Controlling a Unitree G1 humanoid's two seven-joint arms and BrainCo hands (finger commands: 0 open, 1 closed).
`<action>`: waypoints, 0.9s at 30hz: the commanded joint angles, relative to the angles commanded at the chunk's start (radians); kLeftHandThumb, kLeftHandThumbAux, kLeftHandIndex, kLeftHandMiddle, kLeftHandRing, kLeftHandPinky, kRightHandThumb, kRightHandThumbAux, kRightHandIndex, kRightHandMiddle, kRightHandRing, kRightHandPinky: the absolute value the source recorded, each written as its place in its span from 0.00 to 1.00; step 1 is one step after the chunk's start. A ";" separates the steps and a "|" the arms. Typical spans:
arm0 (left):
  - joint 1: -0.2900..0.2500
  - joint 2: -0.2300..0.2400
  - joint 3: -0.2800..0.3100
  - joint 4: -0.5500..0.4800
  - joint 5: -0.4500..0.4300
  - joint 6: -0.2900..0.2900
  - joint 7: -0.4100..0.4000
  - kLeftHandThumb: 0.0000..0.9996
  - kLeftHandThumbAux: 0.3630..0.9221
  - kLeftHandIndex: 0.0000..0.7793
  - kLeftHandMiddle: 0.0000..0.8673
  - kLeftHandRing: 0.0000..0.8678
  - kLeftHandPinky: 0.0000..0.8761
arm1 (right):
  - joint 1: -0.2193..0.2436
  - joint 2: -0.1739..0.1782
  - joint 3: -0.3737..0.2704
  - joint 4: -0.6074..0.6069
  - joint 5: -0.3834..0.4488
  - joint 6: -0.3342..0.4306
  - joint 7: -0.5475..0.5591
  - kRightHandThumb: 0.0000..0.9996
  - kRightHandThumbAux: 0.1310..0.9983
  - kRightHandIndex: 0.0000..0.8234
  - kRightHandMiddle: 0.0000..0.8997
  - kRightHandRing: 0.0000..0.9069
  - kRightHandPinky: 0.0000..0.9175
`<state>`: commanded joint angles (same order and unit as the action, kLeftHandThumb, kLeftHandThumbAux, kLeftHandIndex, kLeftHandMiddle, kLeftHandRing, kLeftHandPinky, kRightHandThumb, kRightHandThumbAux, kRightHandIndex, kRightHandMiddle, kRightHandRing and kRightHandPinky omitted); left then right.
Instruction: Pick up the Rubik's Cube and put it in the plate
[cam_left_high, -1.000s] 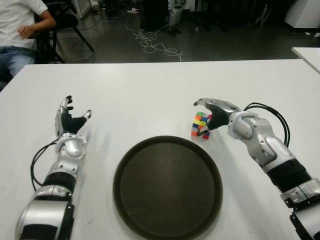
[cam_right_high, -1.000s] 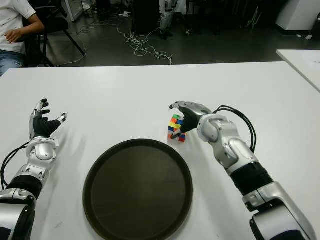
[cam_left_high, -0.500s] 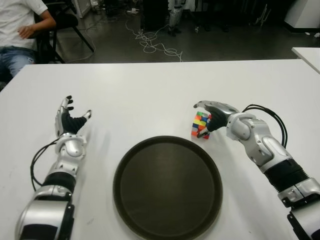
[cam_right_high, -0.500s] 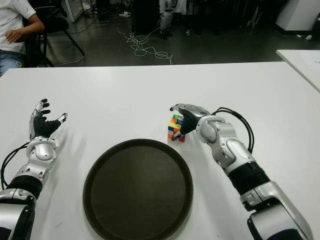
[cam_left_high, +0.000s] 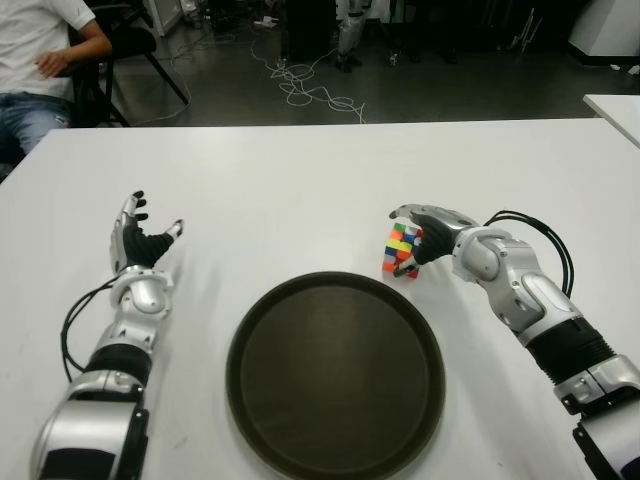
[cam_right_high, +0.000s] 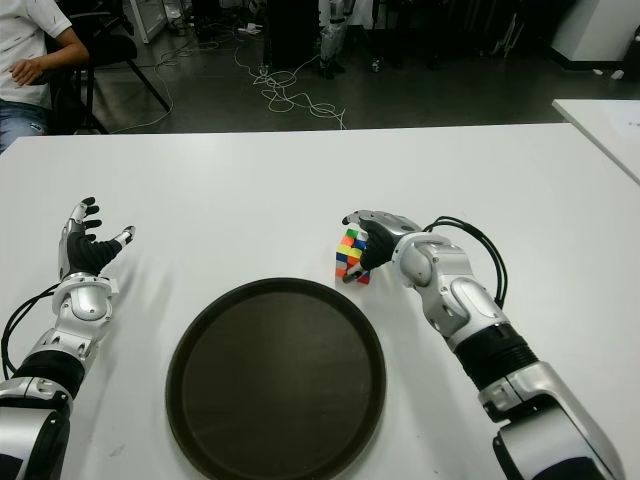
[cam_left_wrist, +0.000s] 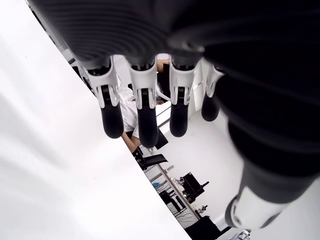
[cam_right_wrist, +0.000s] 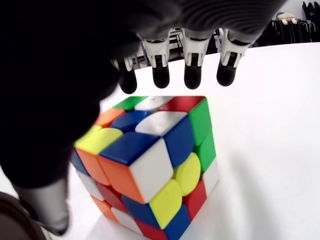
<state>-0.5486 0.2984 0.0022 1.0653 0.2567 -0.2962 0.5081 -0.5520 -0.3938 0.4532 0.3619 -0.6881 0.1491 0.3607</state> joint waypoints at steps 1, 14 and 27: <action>0.000 0.000 0.000 0.000 0.000 0.001 -0.001 0.29 0.71 0.16 0.22 0.24 0.30 | 0.000 0.000 0.000 0.001 0.002 -0.003 0.000 0.00 0.68 0.02 0.07 0.04 0.00; -0.002 0.000 0.000 0.006 0.001 -0.001 0.005 0.29 0.73 0.15 0.21 0.22 0.26 | -0.001 0.000 0.018 0.003 -0.012 0.013 0.008 0.00 0.66 0.01 0.06 0.04 0.00; -0.002 -0.003 0.006 0.004 -0.003 0.006 0.008 0.28 0.71 0.15 0.21 0.22 0.26 | -0.004 0.010 0.029 0.008 -0.025 0.052 0.023 0.00 0.67 0.00 0.06 0.02 0.00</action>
<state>-0.5508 0.2953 0.0079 1.0693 0.2533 -0.2904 0.5156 -0.5556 -0.3836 0.4822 0.3704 -0.7133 0.2015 0.3834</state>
